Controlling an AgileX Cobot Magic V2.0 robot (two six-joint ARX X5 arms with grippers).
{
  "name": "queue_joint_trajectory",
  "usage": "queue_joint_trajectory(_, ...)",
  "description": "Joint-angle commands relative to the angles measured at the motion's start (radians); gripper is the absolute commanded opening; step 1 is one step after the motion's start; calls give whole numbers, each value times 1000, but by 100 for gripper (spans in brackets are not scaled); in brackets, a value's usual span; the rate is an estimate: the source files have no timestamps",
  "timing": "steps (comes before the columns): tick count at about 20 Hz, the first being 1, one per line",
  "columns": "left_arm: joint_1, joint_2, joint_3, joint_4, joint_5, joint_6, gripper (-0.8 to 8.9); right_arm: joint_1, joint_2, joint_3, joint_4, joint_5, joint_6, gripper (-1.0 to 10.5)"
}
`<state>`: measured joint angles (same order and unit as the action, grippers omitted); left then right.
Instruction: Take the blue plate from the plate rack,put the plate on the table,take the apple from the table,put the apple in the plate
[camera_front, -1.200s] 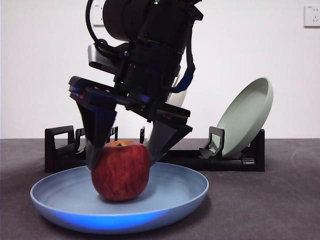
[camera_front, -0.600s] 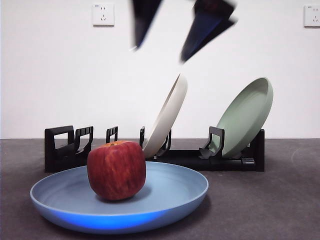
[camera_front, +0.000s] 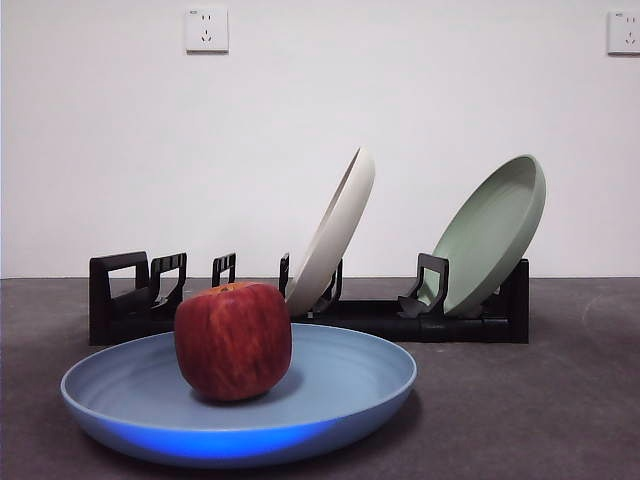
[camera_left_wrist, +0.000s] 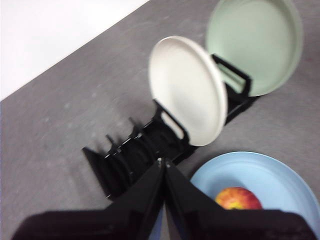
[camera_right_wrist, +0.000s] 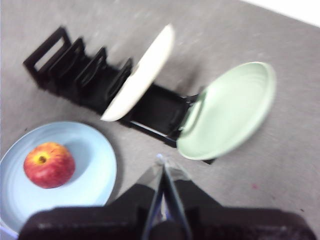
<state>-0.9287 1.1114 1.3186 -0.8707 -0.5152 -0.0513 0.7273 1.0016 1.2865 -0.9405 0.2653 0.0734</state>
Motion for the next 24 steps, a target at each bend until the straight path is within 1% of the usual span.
queue_joint_trajectory(1, 60, -33, -78, 60, 54, 9, -9, -13, -77, -102, 65, 0, -4, -12)
queue_joint_trajectory(2, 86, -54, -127, 106, 99, 2, -9, -14, -124, -161, 110, -2, 0, -12)
queue_joint_trajectory(4, 125, -92, -229, 191, 171, -10, -9, -14, -193, -275, 194, -3, 47, -12)
queue_joint_trajectory(5, 140, -112, -287, 240, 191, -23, -9, -14, -221, -335, 232, -3, 71, -12)
queue_joint_trajectory(9, 170, -208, -537, 446, 233, -89, -9, -14, -287, -544, 367, -2, 154, -12)
queue_joint_trajectory(10, 172, -232, -583, 483, 233, -113, -9, -14, -290, -577, 401, -2, 166, -12)
queue_joint_trajectory(11, 171, -248, -611, 509, 234, -115, -9, -14, -288, -593, 415, -2, 166, -12)
queue_joint_trajectory(15, 170, -251, -617, 455, 231, -106, -3, -14, -256, -594, 376, -2, 198, 1)
queue_joint_trajectory(24, 169, -250, -617, 449, 231, -106, -3, -14, -256, -594, 356, -1, 198, 1)
